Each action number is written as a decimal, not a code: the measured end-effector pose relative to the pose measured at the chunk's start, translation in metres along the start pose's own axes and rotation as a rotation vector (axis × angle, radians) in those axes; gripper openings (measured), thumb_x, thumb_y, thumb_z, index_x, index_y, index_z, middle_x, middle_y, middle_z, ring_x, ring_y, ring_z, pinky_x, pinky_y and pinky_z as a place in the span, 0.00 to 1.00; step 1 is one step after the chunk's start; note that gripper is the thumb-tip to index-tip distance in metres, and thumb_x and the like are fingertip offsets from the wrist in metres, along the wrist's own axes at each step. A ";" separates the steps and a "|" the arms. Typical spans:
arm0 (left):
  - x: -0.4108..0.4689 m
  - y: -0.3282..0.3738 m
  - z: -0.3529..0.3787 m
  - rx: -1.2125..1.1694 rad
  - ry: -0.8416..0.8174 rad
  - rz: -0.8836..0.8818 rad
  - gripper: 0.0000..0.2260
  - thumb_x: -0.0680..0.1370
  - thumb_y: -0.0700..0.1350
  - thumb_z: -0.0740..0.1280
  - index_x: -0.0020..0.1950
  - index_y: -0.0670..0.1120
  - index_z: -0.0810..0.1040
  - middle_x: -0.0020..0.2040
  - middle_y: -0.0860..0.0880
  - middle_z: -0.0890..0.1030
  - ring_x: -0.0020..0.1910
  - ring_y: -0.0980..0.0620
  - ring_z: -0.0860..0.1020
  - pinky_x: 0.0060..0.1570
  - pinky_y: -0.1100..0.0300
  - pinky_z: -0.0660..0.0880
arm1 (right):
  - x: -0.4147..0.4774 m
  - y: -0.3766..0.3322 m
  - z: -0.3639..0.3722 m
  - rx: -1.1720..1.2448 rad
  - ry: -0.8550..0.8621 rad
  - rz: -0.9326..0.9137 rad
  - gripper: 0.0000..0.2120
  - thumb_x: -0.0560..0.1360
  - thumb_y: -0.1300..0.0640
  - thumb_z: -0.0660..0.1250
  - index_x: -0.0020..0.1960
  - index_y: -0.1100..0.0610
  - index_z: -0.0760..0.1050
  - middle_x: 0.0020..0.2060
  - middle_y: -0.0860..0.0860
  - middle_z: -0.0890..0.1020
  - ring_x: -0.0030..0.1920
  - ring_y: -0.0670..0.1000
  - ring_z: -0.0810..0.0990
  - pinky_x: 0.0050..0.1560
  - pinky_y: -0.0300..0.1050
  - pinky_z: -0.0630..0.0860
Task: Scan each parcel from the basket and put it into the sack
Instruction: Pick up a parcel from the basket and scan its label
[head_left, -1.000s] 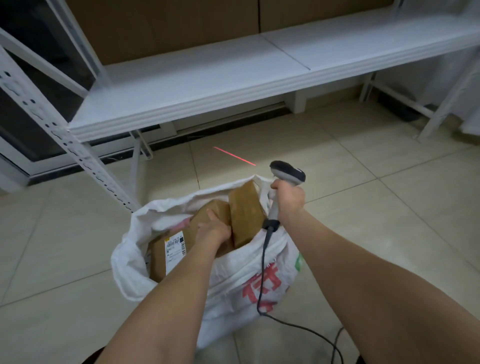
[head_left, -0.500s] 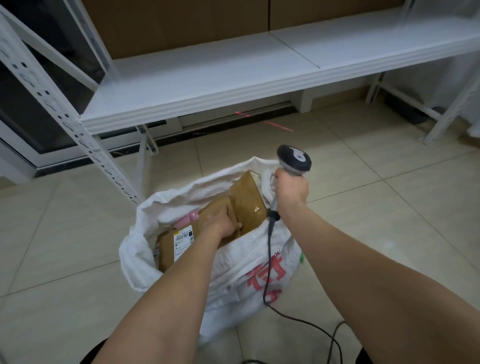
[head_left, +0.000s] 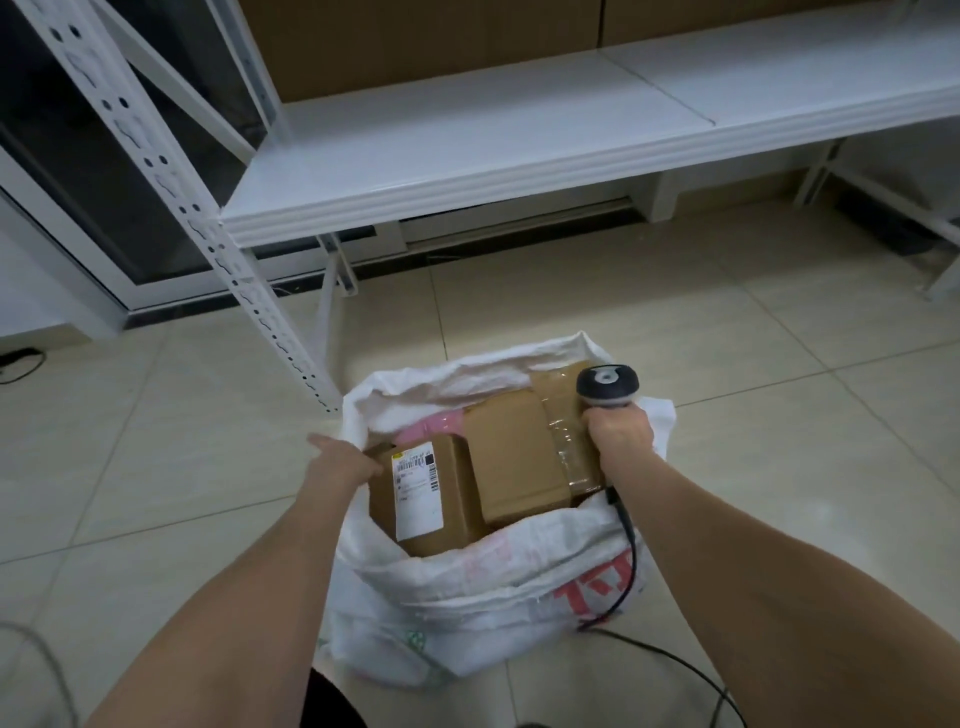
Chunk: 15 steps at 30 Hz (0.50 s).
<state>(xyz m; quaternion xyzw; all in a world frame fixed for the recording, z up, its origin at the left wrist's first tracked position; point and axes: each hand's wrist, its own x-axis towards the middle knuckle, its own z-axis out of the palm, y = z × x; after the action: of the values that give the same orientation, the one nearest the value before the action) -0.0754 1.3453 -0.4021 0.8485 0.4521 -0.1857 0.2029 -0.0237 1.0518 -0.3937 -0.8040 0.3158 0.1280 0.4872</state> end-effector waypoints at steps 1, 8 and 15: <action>0.000 -0.001 0.008 0.001 -0.048 0.059 0.36 0.76 0.43 0.69 0.76 0.35 0.51 0.70 0.36 0.67 0.68 0.39 0.68 0.64 0.51 0.68 | -0.001 0.002 0.001 0.018 -0.010 0.002 0.14 0.74 0.56 0.65 0.57 0.60 0.76 0.51 0.57 0.80 0.55 0.60 0.78 0.59 0.51 0.75; -0.045 0.055 -0.042 -0.866 0.298 0.114 0.18 0.79 0.41 0.58 0.65 0.33 0.72 0.64 0.36 0.75 0.63 0.37 0.73 0.60 0.53 0.69 | -0.009 -0.036 -0.025 0.227 0.263 -0.107 0.14 0.73 0.50 0.61 0.56 0.52 0.74 0.51 0.55 0.78 0.55 0.62 0.77 0.62 0.60 0.71; -0.077 0.080 -0.097 -0.978 0.257 0.114 0.15 0.80 0.41 0.58 0.63 0.36 0.73 0.60 0.39 0.77 0.61 0.40 0.75 0.54 0.54 0.72 | -0.026 -0.065 -0.057 0.272 0.231 -0.068 0.15 0.78 0.56 0.62 0.63 0.58 0.74 0.59 0.57 0.78 0.60 0.61 0.76 0.51 0.45 0.67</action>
<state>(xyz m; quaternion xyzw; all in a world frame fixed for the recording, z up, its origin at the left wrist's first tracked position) -0.0353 1.3008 -0.2675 0.6934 0.4605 0.1651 0.5290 -0.0085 1.0333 -0.3067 -0.7503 0.3567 -0.0257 0.5560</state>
